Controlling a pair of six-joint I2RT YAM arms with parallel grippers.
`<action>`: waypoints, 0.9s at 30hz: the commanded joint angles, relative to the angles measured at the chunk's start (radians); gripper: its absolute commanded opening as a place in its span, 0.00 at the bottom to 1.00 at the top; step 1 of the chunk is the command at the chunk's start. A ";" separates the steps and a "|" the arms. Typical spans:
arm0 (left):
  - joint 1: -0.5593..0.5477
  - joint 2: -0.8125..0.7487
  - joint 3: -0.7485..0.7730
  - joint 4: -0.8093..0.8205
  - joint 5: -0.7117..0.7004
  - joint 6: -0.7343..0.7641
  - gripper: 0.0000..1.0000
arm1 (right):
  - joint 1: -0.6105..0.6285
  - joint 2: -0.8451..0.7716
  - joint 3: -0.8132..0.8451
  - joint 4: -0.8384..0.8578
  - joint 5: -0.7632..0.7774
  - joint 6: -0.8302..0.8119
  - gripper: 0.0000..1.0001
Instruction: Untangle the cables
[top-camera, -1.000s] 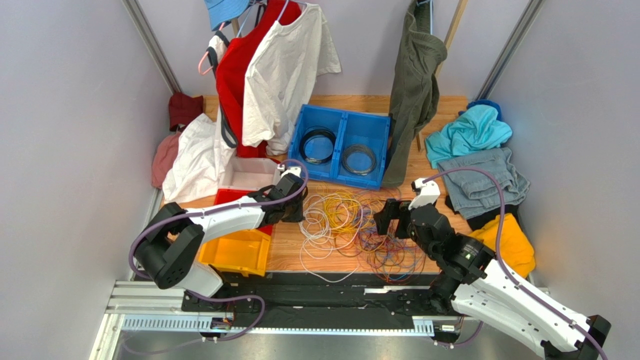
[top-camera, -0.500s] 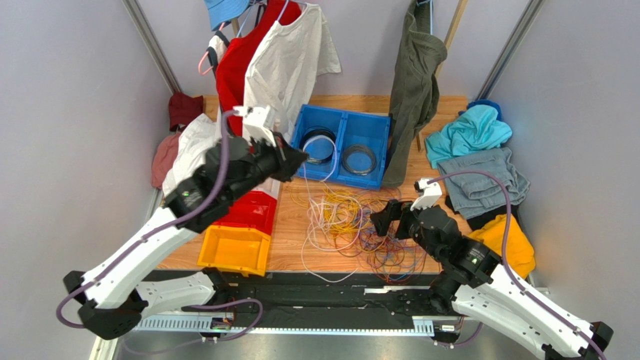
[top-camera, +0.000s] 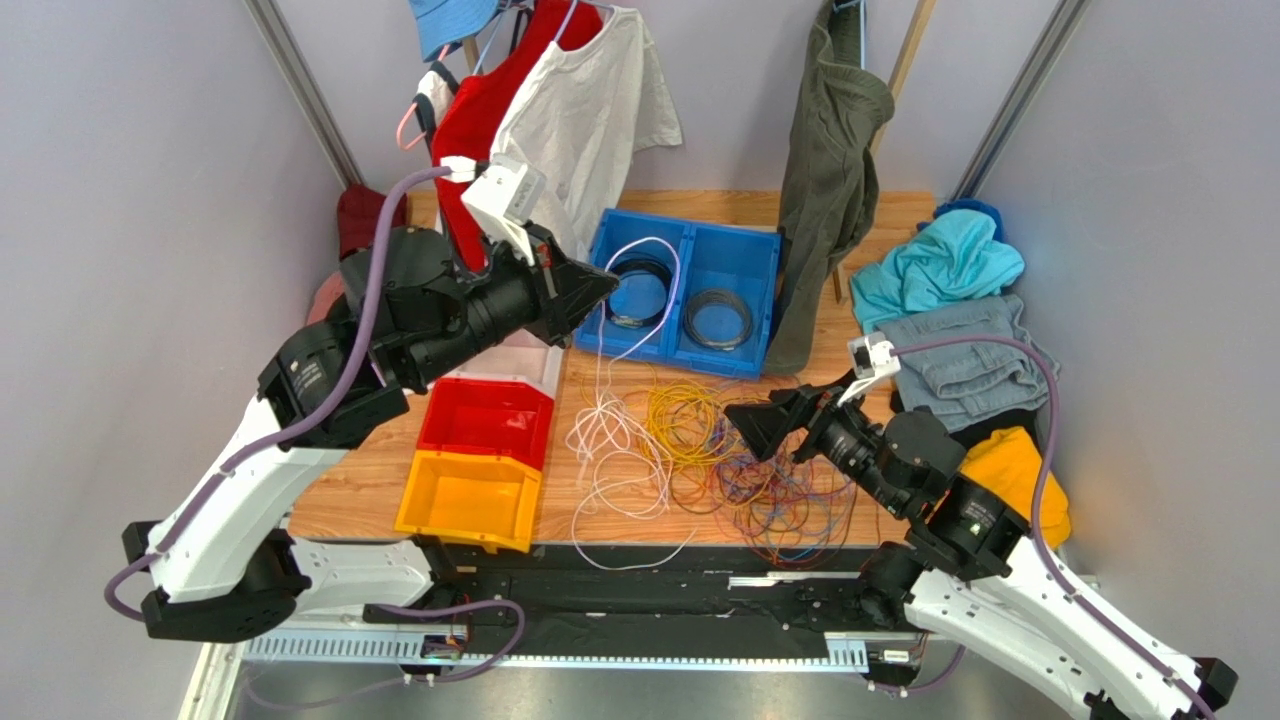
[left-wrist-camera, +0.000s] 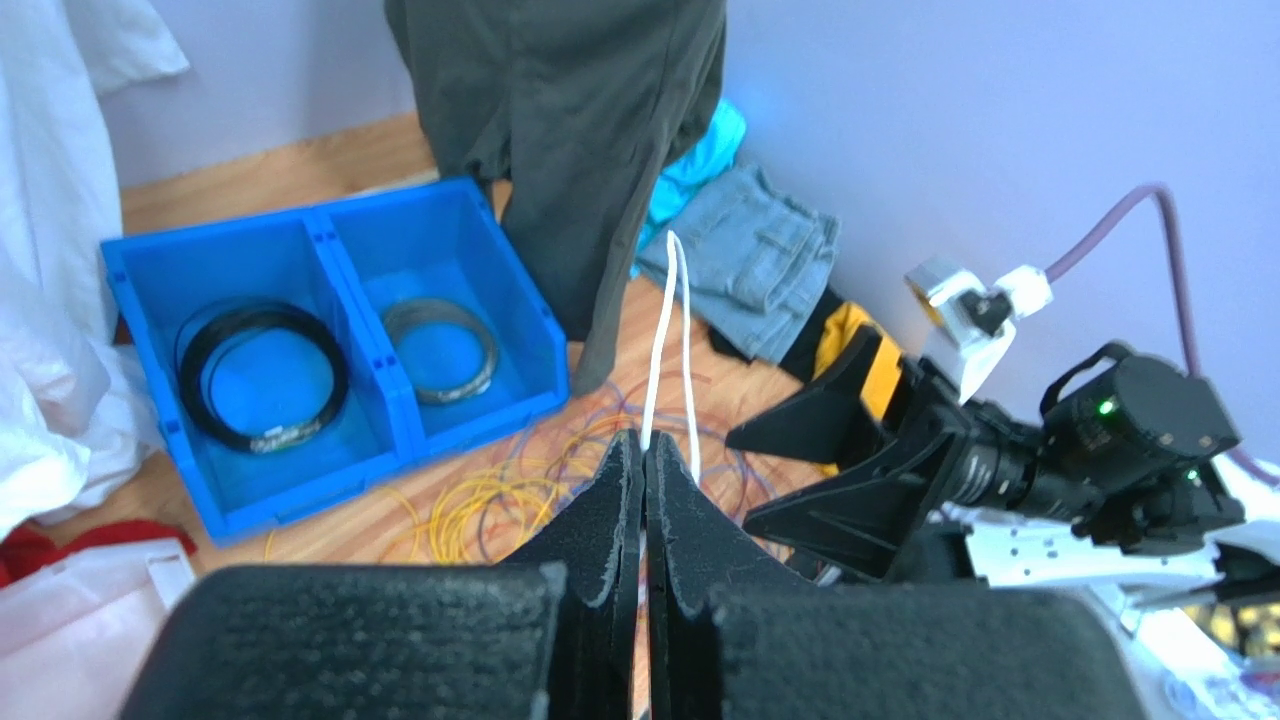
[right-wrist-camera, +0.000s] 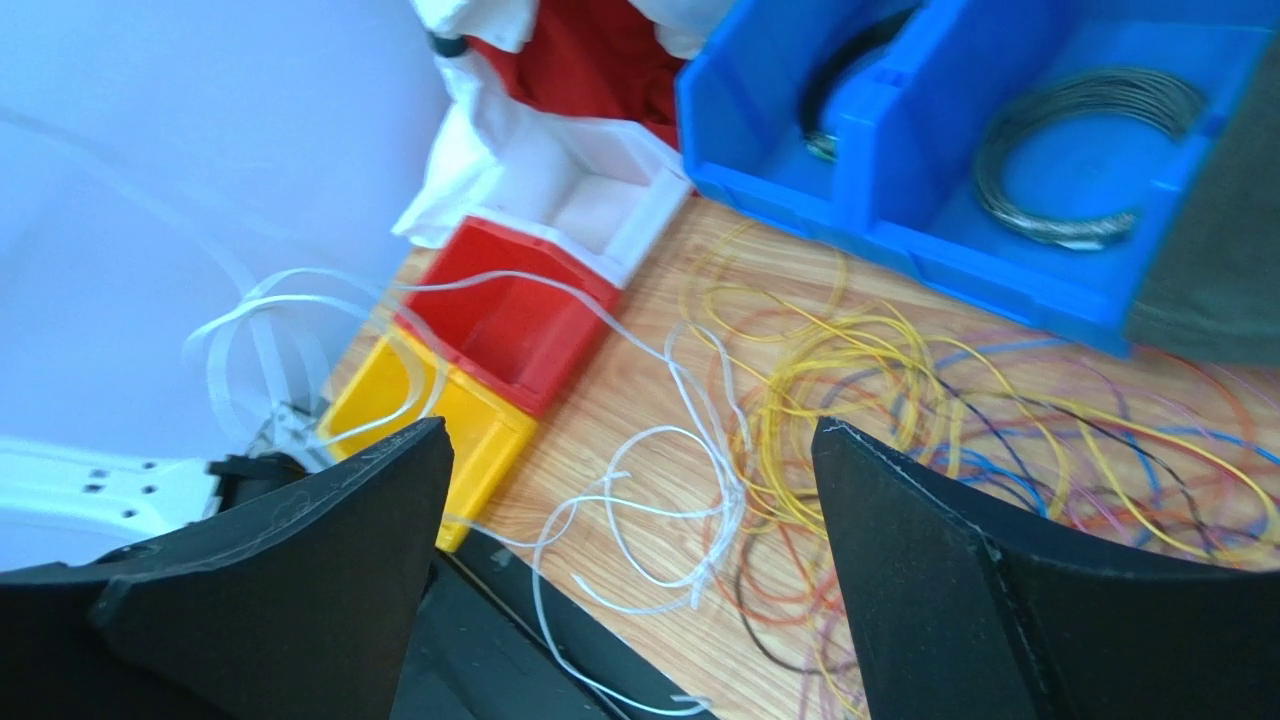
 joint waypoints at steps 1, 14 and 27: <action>-0.012 0.026 0.068 -0.059 0.025 0.038 0.00 | 0.005 0.016 0.018 0.189 -0.136 0.013 0.95; -0.028 0.120 0.165 -0.106 0.072 0.063 0.00 | 0.067 0.180 0.027 0.412 -0.273 0.014 0.90; -0.034 0.151 0.185 -0.117 0.059 0.060 0.00 | 0.191 0.212 0.053 0.343 -0.215 -0.058 0.77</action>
